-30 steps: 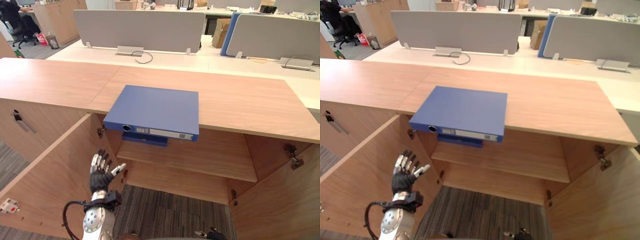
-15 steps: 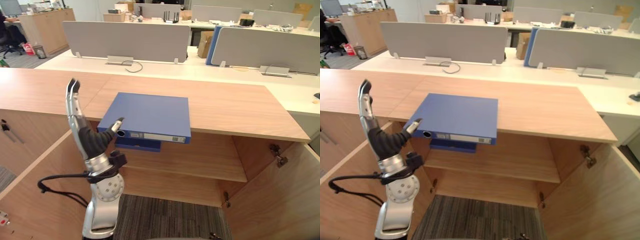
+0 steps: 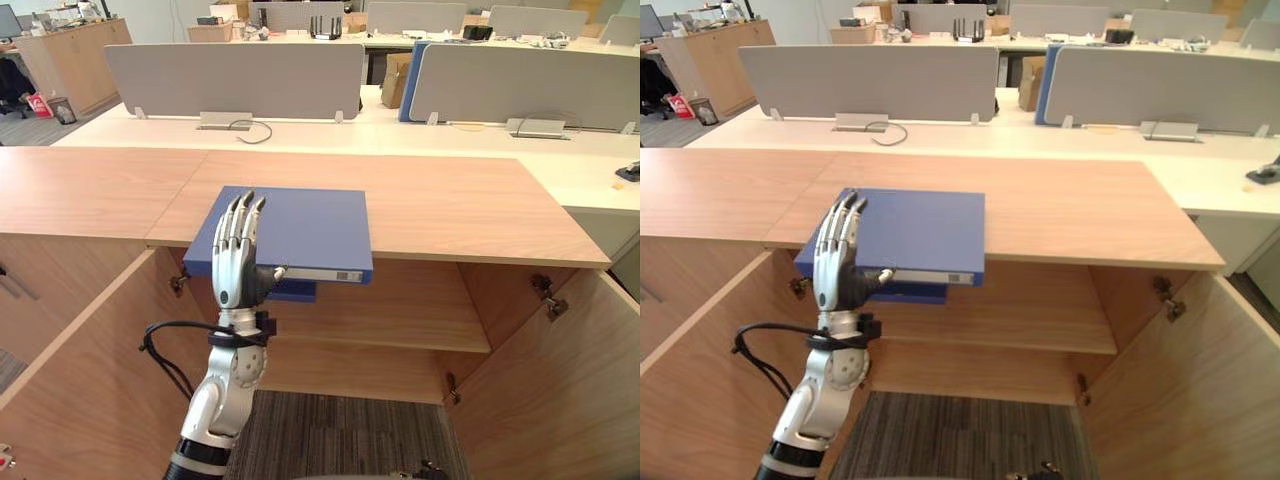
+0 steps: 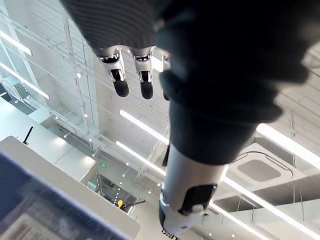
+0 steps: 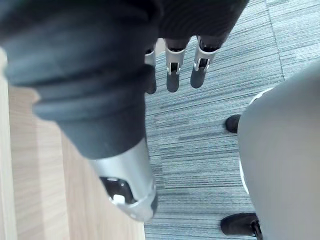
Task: Walk over to the cabinet, pick up the folder, carry it to the office cabinet, place the folder inside the office cabinet, then close the office cabinet door
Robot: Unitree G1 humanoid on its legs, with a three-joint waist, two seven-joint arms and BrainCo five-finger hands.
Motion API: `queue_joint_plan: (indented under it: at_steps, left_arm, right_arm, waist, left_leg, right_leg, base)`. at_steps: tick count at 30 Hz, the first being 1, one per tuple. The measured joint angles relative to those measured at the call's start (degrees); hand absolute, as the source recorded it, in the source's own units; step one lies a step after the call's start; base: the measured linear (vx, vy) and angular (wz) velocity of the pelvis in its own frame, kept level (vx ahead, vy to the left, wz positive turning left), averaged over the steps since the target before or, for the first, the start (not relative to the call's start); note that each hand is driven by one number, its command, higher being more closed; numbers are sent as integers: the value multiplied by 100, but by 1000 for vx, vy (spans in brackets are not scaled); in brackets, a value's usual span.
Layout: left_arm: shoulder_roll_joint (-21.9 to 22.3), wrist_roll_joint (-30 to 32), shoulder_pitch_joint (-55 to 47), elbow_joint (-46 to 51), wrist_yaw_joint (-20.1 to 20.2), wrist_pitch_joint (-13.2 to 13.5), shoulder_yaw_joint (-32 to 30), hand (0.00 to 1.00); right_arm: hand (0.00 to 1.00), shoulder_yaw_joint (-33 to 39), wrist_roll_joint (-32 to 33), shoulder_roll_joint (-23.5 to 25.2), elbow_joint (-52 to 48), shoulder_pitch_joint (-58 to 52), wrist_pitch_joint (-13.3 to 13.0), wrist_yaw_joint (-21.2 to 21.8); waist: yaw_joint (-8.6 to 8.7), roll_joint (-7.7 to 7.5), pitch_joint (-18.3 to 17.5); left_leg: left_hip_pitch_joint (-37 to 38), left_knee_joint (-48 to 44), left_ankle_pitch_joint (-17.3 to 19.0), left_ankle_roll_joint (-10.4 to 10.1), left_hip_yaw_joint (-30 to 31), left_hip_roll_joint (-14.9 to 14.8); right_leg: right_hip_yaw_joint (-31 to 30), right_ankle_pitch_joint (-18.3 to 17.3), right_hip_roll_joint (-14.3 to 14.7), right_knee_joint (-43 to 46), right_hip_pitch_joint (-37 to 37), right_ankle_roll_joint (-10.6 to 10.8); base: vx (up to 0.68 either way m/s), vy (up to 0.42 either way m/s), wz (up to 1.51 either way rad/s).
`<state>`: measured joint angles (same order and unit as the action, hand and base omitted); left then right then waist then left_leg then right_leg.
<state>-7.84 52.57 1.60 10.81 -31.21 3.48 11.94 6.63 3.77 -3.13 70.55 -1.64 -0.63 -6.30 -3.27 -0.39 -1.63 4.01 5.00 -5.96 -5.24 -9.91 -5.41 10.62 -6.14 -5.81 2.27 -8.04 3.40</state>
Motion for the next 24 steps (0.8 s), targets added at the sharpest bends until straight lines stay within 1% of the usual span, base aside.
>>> queue_joint_plan:
  at_steps: [4, 6, 14, 16, 20, 24]
  left_arm:
    - [-197, -1, 0, -41, 40, 8, -21, 0]
    - [-234, -4, -1, -52, 40, 13, -29, 0]
    - [-367, -5, -8, -135, 44, 99, 24, 0]
    - [-385, -5, -8, -135, 44, 100, 25, 0]
    - [-417, 7, -7, -163, 44, 105, 39, 0]
    - [-546, 114, -6, -467, 102, 116, 205, 0]
  right_arm:
    - [0, -18, -50, -4, 8, 76, 0, 3]
    - [0, -165, -52, -6, 8, 108, 0, 5]
    - [0, -239, -72, 69, 67, 270, -5, 49]
    - [0, -376, -73, 69, 122, 313, -10, 49]
    - [0, -401, -73, 105, 122, 333, -11, 49]
    - [0, -441, -73, 112, 122, 342, -14, 49]
  waist:
    - [6, -10, 25]
    - [16, -19, 31]
    - [53, -43, 47]
    - [67, -73, 65]
    - [72, -124, 93]
    - [84, -145, 101]
  left_leg:
    - [-3, 3, 1, 0, 56, 20]
    - [-4, 3, 1, 0, 98, 25]
    - [-2, 5, 1, 0, 144, 30]
    - [-1, 7, 1, -1, 147, 29]
    - [-1, 15, 1, 0, 155, 30]
    - [0, 28, 1, -1, 158, 32]
  right_leg:
    - [3, 0, -13, -61, -7, -2]
    - [13, 10, -13, -102, -32, -15]
    - [40, 42, -6, -185, -102, -45]
    - [43, 43, -6, -187, -104, -45]
    - [55, 47, -7, -190, -109, -51]
    - [56, 53, -10, -195, -109, -49]
  base:
    - [0, 0, 0]
    - [0, 0, 0]
    - [0, 0, 0]
    - [0, 0, 0]
    - [0, 0, 0]
    - [0, 0, 0]
